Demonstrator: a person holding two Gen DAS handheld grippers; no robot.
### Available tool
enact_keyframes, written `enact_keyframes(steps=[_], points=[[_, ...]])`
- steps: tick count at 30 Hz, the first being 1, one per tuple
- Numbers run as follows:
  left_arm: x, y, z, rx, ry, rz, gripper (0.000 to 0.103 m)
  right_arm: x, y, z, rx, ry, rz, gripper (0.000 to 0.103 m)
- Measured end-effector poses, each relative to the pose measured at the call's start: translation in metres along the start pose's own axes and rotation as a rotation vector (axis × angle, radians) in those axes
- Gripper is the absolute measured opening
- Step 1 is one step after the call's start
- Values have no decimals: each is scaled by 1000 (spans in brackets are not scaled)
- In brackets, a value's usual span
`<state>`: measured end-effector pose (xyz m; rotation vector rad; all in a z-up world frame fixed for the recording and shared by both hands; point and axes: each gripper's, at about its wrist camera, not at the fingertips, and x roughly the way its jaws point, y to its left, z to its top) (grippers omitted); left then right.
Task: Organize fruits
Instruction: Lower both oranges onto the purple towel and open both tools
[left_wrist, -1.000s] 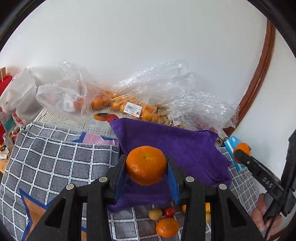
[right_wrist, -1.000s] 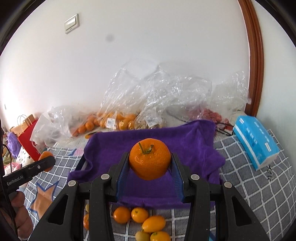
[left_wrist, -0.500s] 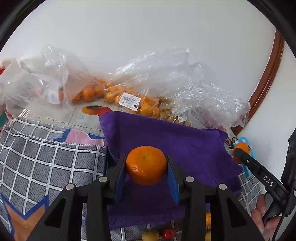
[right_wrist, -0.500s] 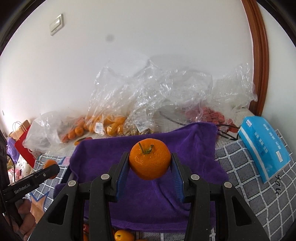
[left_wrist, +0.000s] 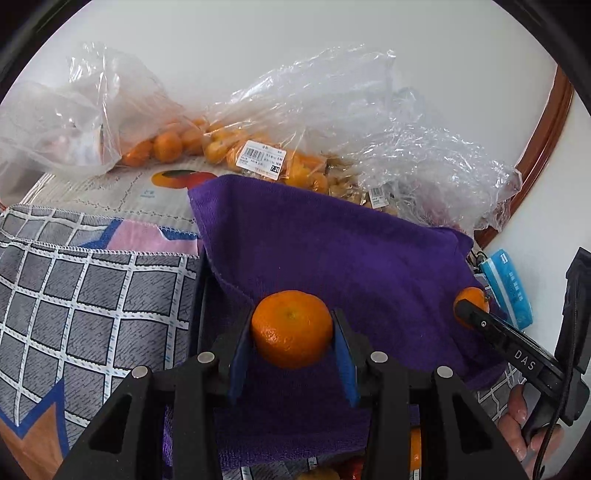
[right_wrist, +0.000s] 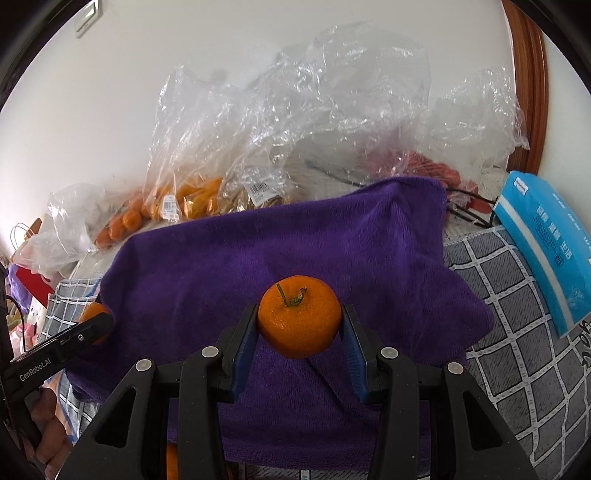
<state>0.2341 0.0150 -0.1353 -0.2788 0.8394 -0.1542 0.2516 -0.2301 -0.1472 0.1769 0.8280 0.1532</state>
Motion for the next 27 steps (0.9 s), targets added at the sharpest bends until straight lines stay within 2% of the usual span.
enact_keyframes(steps=[12,23,27], points=[[2,-1,-3,7,2,-4,39,9,1,-7,2,32,-15,44],[3,-5,-6,35,-11,14,39,5,3,-8,-21,9,-33,45],[1,-6,-6,45,-19,5,41,-7,3,-7,-13,-34,-35,55]])
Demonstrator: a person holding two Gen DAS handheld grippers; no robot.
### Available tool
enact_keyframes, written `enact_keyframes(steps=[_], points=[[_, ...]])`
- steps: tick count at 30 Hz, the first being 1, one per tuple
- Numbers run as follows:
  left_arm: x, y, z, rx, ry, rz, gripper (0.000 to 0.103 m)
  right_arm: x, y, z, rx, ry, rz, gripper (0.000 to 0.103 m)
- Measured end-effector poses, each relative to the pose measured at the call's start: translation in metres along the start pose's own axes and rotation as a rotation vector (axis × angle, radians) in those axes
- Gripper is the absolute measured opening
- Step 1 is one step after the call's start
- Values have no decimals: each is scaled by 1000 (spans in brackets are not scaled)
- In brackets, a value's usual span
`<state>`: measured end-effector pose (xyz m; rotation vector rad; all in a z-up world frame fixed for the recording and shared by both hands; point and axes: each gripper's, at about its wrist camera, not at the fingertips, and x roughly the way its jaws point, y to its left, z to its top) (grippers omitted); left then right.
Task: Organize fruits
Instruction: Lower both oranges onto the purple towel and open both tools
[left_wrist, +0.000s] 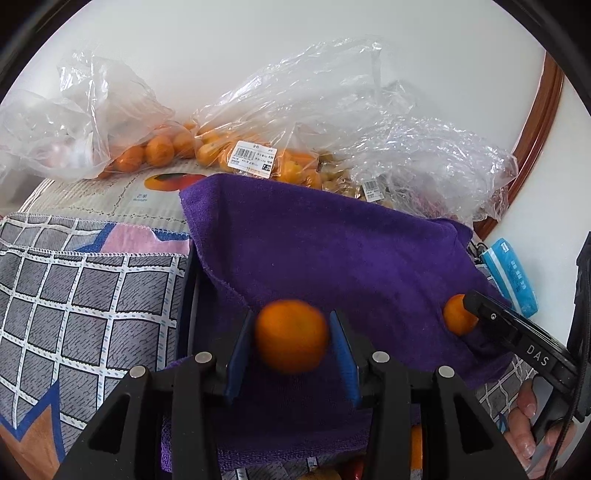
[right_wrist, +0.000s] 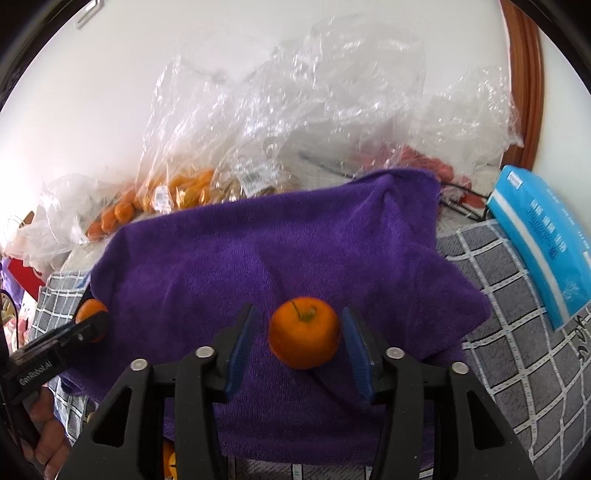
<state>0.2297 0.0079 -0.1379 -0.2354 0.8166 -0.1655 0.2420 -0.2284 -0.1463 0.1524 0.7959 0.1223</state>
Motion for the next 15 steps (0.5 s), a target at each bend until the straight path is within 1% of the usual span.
enact_keyframes(steps=[2,4,6,9,12,15], points=[[-4,1,1,-6,-16,-13,49,-6,0,1,4,-20,0,57],[-9,2,2,-17,-41,-27,54,-11,1,1,1,-44,-9,60],[-15,3,2,-25,-60,-30,55,-15,2,2,-7,-62,-29,65],[-22,2,4,-31,-77,-32,55,-20,6,3,-21,-86,-56,65],[-31,-2,5,-15,-103,-30,55,-28,8,1,-15,-119,-43,65],[-39,-9,7,23,-106,-30,54,-35,9,2,2,-107,-11,65]])
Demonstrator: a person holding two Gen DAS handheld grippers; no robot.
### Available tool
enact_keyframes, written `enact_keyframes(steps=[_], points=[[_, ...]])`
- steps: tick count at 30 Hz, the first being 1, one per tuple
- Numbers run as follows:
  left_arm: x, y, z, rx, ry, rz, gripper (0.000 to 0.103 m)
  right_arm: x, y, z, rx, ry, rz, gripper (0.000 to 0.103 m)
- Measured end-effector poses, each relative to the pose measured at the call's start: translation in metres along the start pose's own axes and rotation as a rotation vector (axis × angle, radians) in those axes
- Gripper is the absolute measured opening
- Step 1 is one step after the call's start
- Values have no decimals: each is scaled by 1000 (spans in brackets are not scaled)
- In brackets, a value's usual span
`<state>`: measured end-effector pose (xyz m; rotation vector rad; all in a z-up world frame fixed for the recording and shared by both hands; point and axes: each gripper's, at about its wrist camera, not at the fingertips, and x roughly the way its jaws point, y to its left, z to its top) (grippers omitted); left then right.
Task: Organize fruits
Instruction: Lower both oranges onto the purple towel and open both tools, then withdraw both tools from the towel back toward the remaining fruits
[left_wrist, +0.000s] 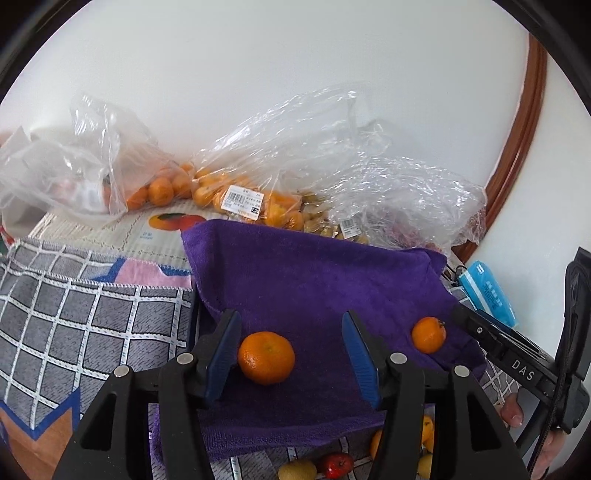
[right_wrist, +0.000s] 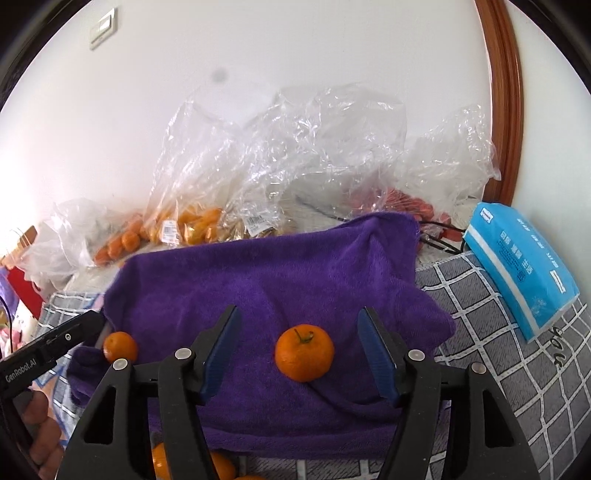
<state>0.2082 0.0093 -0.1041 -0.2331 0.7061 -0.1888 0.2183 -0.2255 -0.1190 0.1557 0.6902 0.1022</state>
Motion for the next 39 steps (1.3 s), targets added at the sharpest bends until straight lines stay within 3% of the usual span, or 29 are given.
enact_keyframes(steps=[4,10,14,17,20,26,31,39], points=[[-8,-5,2,3,40,2,54,-15,2,-1,37,5,70,65],[-27,12,-6,-41,63,-2,52,-42,3,-12,36,-39,-44,65],[-37,27,-16,-56,101,-5,50,-44,-11,-26,105,47,-7,65],[-45,34,-27,-38,109,18,50,-49,-15,-40,108,91,-3,59],[-50,41,-41,-6,128,52,50,-60,-13,-52,89,86,-9,59],[-55,60,-69,-19,181,36,50,-66,-11,-76,103,108,14,59],[-49,64,-81,32,222,53,50,-62,-6,-92,95,134,-2,55],[-51,63,-91,54,185,5,52,-57,9,-91,36,139,28,46]])
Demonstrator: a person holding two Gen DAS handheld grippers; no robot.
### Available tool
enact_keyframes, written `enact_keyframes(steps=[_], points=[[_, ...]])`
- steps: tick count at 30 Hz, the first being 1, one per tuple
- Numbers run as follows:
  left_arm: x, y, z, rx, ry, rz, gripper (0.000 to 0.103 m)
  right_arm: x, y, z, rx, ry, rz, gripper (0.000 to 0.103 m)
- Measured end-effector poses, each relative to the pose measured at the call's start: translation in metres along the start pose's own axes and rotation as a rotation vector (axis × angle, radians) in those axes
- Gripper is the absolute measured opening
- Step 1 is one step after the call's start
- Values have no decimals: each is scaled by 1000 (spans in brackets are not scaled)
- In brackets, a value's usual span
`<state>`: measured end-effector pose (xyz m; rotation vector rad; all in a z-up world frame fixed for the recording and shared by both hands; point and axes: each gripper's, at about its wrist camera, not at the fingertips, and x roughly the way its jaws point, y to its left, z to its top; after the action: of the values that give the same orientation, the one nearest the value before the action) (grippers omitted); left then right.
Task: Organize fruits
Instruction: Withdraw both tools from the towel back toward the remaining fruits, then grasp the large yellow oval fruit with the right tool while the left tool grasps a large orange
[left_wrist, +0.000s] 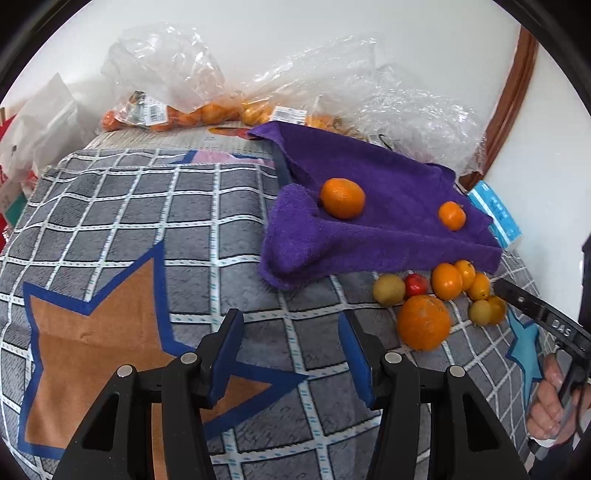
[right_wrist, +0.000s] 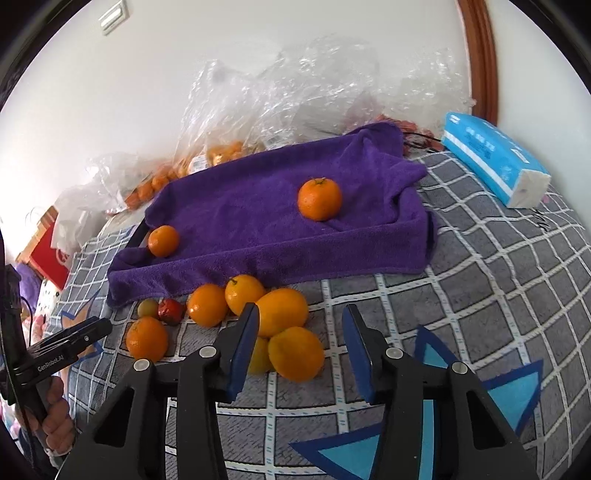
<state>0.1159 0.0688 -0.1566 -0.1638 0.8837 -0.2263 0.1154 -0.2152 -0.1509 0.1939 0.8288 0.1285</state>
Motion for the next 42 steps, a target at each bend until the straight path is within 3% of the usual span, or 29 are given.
enact_keyframes(steps=[4,7,16,18,29,34,42], points=[[-1,-8,-5,41,1,-20,56,11,15,1,-52,11,8,46],[0,-13,-5,59,1,-27,58,19,21,0,-82,22,-38,46],[1,-10,-4,38,-7,-17,58,41,20,4,-112,85,-39,51],[1,-10,-4,39,-7,-17,58,37,18,4,-105,75,-24,46],[-1,-7,-4,24,-7,-34,59,-13,11,3,-72,-60,10,45],[-2,-10,-5,40,-5,-51,59,-30,-7,-9,-30,-71,-16,45],[-2,-10,-5,43,15,-146,59,-35,-24,-30,32,-39,7,45]])
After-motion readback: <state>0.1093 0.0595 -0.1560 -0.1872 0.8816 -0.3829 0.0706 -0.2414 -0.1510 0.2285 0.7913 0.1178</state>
